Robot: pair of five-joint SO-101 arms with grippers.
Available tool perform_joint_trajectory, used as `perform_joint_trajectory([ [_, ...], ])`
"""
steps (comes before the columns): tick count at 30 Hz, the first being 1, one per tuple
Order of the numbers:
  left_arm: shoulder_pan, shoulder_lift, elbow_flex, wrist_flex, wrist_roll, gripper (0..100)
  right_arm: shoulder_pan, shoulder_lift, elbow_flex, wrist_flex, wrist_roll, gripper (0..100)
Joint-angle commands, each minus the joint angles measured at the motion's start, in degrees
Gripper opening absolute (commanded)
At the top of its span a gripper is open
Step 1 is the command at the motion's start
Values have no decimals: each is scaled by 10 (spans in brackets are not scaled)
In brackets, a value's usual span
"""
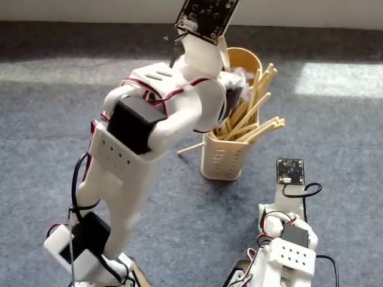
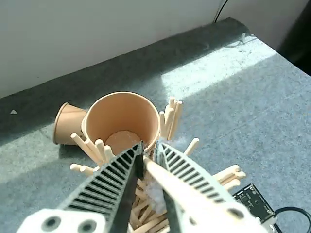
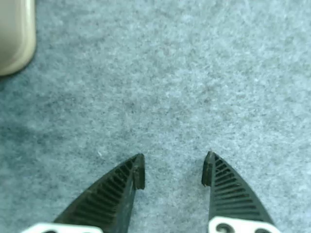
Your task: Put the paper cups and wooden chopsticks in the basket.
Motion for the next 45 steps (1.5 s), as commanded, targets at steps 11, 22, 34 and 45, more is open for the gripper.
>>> perform_joint_trajectory([
  [11, 52, 62, -17, 19, 33, 98, -7, -5, -3, -7, 0, 202],
  [22, 7, 58, -17, 73, 27, 239, -7, -5, -3, -7, 0, 202],
  [34, -358, 65, -93, 0, -136, 232, -7, -5, -3, -7, 0, 202],
  [45, -272, 229, 244, -73, -398, 236, -7, -5, -3, -7, 0, 202],
])
